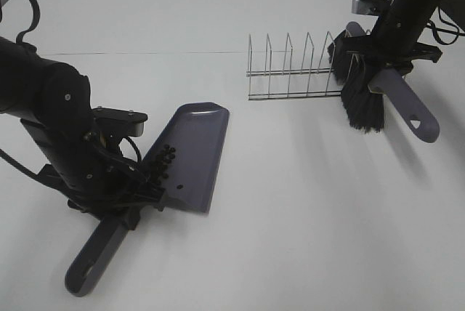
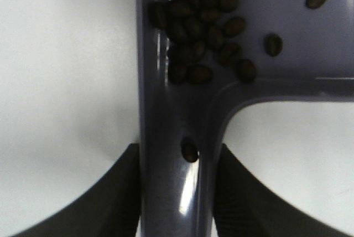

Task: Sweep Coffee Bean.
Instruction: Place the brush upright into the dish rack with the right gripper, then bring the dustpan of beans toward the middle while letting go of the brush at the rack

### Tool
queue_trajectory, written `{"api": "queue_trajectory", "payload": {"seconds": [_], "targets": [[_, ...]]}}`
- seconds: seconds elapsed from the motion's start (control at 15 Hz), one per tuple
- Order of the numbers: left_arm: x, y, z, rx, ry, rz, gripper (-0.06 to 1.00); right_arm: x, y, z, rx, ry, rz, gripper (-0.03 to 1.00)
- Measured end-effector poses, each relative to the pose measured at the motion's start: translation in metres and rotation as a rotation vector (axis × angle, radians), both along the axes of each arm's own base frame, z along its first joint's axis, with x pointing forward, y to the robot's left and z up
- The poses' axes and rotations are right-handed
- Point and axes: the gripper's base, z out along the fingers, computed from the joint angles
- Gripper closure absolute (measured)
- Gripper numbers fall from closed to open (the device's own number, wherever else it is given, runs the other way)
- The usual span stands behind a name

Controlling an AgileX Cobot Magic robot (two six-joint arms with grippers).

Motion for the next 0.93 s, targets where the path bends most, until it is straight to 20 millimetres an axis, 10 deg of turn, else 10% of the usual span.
{"api": "queue_trajectory", "payload": {"seconds": [0.2, 0.47, 0.93], "targets": [[0.000, 0.000, 0.000, -0.004, 0.004, 0.017, 0.63, 0.000, 0.002, -0.005, 0.019, 0.012, -0.006, 0.46], [0.000, -0.001, 0.000, -0.007, 0.005, 0.045, 0.63, 0.000, 0.002, 0.000, 0.017, 0.002, -0.008, 0.42], [0.002, -0.002, 0.001, -0.019, 0.006, 0.066, 0.63, -0.007, 0.000, 0.069, -0.008, -0.139, -0.004, 0.41]]}}
